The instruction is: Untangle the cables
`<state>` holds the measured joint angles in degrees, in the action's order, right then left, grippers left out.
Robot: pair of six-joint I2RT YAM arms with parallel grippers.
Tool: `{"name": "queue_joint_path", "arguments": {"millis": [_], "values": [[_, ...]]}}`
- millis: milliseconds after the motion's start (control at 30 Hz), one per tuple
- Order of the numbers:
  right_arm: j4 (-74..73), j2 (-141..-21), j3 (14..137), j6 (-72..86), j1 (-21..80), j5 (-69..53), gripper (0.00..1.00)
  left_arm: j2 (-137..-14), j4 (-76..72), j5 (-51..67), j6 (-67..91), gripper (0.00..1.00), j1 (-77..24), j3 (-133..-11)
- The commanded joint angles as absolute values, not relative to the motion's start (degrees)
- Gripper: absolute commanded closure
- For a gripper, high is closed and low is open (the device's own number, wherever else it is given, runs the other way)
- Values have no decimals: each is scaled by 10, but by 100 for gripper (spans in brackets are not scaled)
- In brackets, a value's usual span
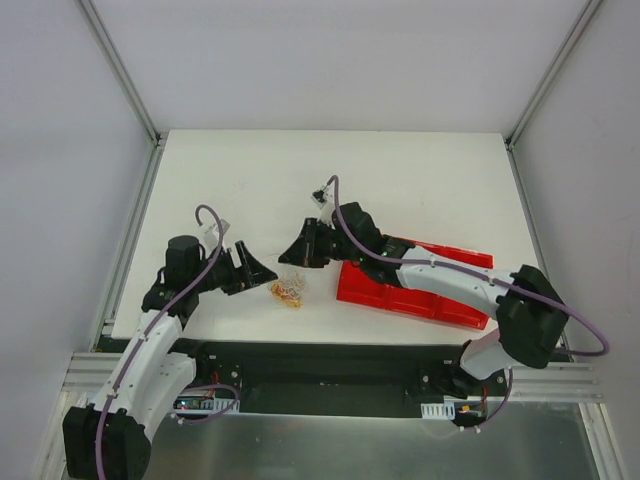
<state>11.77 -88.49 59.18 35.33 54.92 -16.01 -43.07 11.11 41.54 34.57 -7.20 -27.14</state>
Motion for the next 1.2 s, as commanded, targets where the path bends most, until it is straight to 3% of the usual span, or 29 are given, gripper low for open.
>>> {"name": "queue_joint_path", "arguments": {"millis": [0, 100, 267, 400, 500, 600, 700, 900, 1167], "values": [[145, -800, 603, 338, 549, -167, 99, -373, 15, 412, 437, 21, -80, -186], [121, -768, 624, 326, 548, -147, 99, -339, -55, 393, 470, 13, -107, -149], [82, -748, 699, 310, 548, -148, 99, -339, -92, 317, 483, 12, -177, -142], [78, -755, 757, 321, 551, -170, 99, -408, -155, 289, 518, 12, -204, -140], [35, -754, 815, 300, 562, -162, 99, -520, -175, 289, 533, 18, -212, -159], [-13, -748, 873, 280, 572, -152, 99, -618, -174, 291, 533, 30, -222, -184], [-59, -732, 922, 251, 584, -145, 99, -670, -194, 267, 540, 32, -228, -177], [-195, -680, 1026, 164, 589, -82, 99, -682, -157, 204, 529, 32, -227, -176], [-282, -584, 1043, 85, 591, 42, 99, -656, -100, 150, 501, 32, -202, -171]]}}
